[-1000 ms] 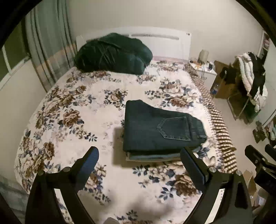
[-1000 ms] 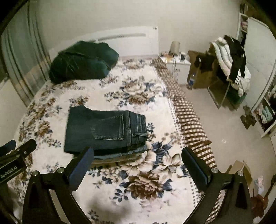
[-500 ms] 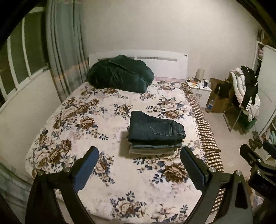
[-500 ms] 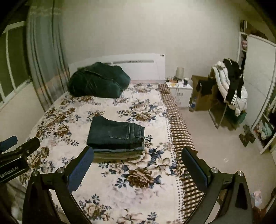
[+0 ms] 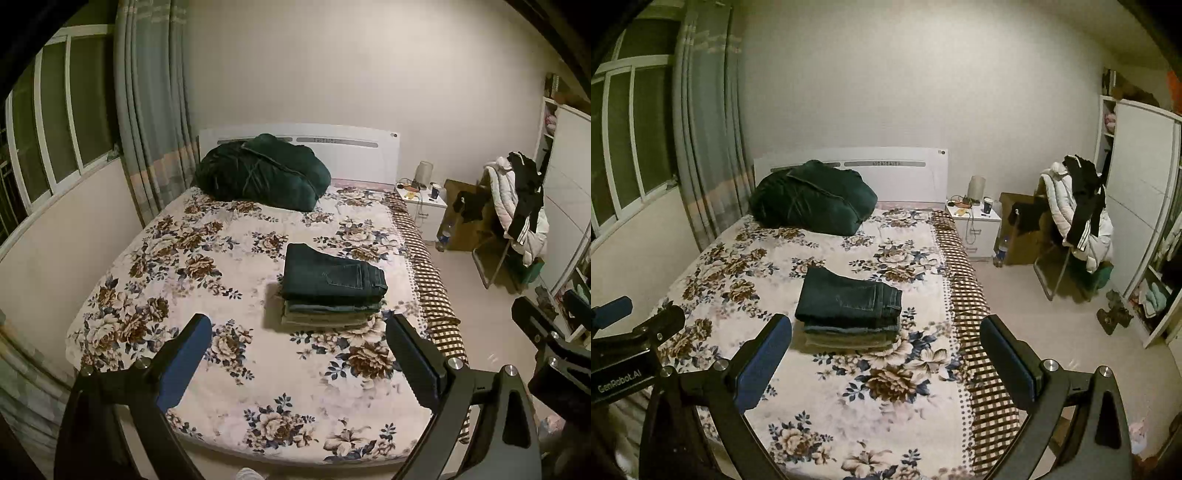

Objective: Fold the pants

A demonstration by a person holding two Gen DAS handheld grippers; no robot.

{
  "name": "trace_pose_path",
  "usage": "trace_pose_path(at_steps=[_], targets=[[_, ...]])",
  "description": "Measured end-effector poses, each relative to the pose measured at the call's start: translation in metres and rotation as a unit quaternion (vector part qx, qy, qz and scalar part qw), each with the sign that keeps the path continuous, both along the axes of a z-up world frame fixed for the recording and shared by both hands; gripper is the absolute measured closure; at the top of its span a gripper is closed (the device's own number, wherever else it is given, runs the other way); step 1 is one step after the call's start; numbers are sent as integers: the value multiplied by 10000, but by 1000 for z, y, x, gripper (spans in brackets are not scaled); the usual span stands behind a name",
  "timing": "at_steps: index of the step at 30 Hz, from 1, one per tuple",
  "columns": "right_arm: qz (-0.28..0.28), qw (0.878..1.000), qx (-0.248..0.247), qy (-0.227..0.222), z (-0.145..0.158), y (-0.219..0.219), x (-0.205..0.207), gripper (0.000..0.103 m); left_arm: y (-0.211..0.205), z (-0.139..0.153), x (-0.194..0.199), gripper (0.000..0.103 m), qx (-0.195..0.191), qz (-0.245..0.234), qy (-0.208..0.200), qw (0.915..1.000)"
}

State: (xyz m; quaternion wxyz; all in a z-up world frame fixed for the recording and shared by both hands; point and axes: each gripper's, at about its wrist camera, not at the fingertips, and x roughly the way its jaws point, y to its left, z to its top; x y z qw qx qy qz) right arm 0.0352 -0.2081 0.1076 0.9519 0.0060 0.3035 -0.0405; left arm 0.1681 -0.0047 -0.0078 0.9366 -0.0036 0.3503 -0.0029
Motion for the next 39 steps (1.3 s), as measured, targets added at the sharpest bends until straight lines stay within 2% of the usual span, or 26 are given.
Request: trace_pose_path(at_steps=[2,17,39], targets=[[-21,10000,18,25,2,1,-1,0,2,0,-6,0,21,7,-20,10000],[-65,10000,32,44,1,2,1,0,8,-2,-19,0,107,40,-52,9999],[-18,10000,58,58,2,4,9,0,6,3,-13,0,144,97,-47,9998]])
